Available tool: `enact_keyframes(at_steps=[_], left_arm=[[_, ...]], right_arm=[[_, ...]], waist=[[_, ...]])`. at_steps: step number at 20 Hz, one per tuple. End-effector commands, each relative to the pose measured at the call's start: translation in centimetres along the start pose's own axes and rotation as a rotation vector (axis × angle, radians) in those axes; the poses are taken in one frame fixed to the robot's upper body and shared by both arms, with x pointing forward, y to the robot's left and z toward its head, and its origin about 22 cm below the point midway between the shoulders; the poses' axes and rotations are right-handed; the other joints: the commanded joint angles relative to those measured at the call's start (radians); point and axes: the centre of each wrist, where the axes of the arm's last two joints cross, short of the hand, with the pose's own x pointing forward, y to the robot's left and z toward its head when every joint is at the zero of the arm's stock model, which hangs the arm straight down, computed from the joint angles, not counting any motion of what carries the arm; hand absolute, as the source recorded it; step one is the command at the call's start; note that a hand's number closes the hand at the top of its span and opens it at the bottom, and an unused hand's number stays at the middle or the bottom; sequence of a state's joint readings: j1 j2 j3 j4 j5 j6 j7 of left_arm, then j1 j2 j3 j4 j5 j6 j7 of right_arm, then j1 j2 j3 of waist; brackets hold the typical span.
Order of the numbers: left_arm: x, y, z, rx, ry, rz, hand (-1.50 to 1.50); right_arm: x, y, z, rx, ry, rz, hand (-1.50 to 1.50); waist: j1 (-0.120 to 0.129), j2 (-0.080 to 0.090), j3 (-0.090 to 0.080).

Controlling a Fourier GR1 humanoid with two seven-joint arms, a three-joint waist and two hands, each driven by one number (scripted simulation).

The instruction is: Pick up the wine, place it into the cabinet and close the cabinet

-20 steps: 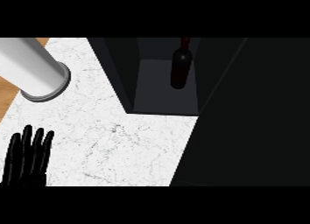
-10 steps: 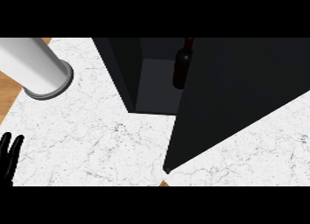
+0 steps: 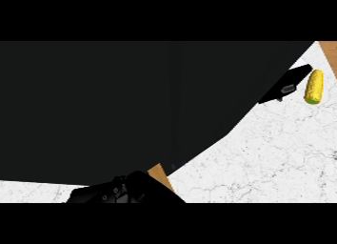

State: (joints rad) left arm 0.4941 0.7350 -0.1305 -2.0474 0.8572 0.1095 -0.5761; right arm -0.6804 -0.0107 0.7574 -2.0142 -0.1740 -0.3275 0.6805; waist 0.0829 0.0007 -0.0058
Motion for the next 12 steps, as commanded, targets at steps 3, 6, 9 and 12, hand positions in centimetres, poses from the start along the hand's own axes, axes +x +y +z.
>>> enact_keyframes(at_steps=[3,6,9,12], left_arm=[[0.9,2.1,-0.2,-0.015,-0.011,0.000,-1.50],[1.6,2.2,-1.4,-0.009,-0.023,0.016,-1.50],[1.8,4.0,-2.3,0.003,-0.044,0.004,-1.50],[2.6,3.6,-1.7,-0.020,-0.015,0.002,-1.50]], right_arm=[[2.5,-1.5,-7.2,-0.050,-0.002,0.024,1.50],[2.4,-1.5,-10.2,-0.042,0.025,0.033,1.50],[3.5,-2.3,-12.6,-0.011,0.052,0.034,1.50],[2.5,-3.9,-12.8,0.198,0.195,-0.094,1.50]], waist=[[0.013,0.005,0.001],[0.009,0.009,0.002],[0.002,0.012,0.001],[0.026,0.017,0.004]])
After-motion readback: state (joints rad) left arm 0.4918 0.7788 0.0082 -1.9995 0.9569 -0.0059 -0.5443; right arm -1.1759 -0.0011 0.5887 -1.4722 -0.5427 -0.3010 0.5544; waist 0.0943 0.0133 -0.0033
